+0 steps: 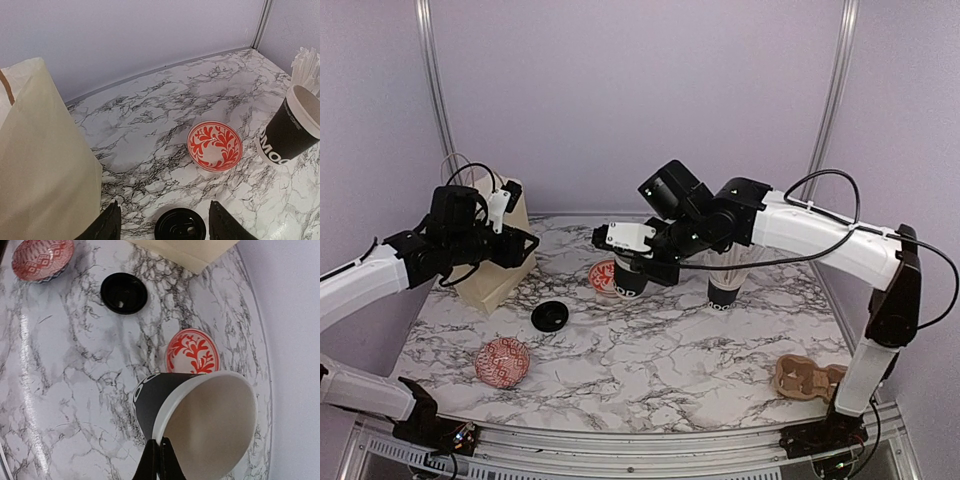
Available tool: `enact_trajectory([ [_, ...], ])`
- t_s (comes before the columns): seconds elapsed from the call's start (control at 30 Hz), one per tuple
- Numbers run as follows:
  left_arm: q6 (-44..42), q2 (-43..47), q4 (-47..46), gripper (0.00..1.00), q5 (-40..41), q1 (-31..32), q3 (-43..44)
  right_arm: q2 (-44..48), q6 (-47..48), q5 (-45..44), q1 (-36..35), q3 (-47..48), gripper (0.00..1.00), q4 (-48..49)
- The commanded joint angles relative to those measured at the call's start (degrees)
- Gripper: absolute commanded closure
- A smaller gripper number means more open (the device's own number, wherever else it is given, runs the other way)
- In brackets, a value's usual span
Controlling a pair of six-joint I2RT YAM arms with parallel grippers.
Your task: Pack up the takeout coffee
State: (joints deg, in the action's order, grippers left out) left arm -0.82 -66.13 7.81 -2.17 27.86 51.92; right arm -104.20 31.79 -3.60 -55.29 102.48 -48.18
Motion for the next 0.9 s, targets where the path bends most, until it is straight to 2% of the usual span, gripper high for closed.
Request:
enact_trajectory([
  [0.0,2.32,-4.26,7.63,0.42,1.86,1.15,5.46,6.42,4.56,7.29,-3.53,-9.88,1.00,0.69],
  [0.17,2.57,-9.35,12.06,0.49,1.04,2.63,7.45,13.97,8.34,12.70,-5.54,-20.64,1.00,3.22],
  [0.27,2.58,-12.19,15.71,0.51,1.85,4.42,9.96,16.54,9.69,12.48,-6.65,-25.01,1.00,5.39],
  [0.4,2.71,-16.62,22.81,0.53,6.79,7.40,13.63,18.66,12.96,11.85,-9.24,-30.01,1.00,8.23],
  [0.53,5.44,-17.62,24.54,0.61,10.15,8.83,13.93,18.12,15.75,8.29,-13.12,-34.72,1.00,12.41],
  [0.7,7.02,-17.16,25.32,0.59,10.43,9.20,13.07,15.23,14.89,7.23,-14.33,-35.17,1.00,14.27],
  [0.87,7.04,-17.88,27.05,0.50,9.11,10.74,12.68,13.95,15.20,5.58,-14.41,-36.41,1.00,15.47],
])
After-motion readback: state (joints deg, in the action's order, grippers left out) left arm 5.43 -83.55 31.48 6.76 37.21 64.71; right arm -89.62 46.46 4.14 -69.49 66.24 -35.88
